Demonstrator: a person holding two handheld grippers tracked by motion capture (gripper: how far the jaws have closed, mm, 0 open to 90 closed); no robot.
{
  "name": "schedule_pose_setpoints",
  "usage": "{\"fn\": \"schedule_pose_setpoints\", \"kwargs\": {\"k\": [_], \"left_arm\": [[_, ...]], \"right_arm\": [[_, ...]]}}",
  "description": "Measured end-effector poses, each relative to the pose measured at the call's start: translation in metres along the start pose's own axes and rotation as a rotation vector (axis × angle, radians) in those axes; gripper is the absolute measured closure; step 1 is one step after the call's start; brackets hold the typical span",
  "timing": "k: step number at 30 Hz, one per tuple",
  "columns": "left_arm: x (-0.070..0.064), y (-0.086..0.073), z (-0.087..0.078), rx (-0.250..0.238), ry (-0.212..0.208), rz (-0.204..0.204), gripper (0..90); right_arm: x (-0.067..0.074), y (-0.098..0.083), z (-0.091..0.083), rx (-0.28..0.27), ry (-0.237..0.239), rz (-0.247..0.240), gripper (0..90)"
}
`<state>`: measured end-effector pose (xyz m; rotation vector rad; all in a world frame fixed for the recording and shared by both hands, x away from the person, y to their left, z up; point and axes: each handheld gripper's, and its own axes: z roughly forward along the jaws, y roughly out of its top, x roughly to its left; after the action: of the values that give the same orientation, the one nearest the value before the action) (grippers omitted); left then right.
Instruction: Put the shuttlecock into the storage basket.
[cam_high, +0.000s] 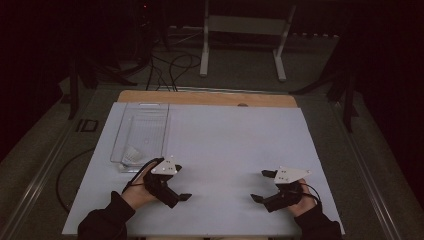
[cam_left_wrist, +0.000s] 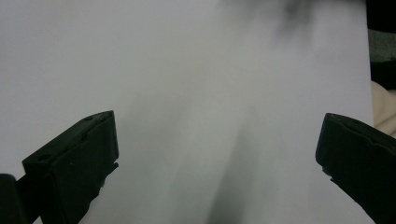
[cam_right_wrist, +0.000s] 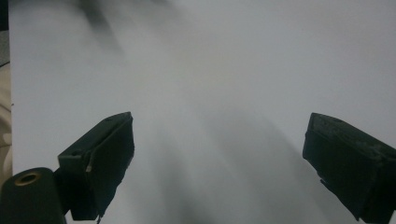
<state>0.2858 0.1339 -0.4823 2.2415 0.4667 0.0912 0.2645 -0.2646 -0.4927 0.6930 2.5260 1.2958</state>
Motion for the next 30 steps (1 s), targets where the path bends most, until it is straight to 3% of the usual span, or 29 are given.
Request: {"fn": "schedule_pose_setpoints", "kwargs": {"k": [12, 23, 27, 30], "left_arm": [[0.004, -0.022, -0.01, -0.039, -0.013, -0.02, 0.0], [0.009, -0.044, -0.029, -0.058, 0.031, -0.066, 0.0], [0.01, -0.052, -0.038, -0.086, 0.045, -0.086, 0.0], [0.01, -0.057, -0.041, -0.075, 0.07, -0.093, 0.0]], "right_arm": [[-0.001, -0.004, -0.003, -0.007, -0.005, 0.011, 8.9], [0.0, -0.007, -0.005, -0.006, -0.008, 0.013, 8.8], [0.0, -0.009, -0.005, -0.006, -0.014, 0.015, 8.9], [0.0, -0.009, -0.005, -0.007, -0.013, 0.018, 8.9]]}}
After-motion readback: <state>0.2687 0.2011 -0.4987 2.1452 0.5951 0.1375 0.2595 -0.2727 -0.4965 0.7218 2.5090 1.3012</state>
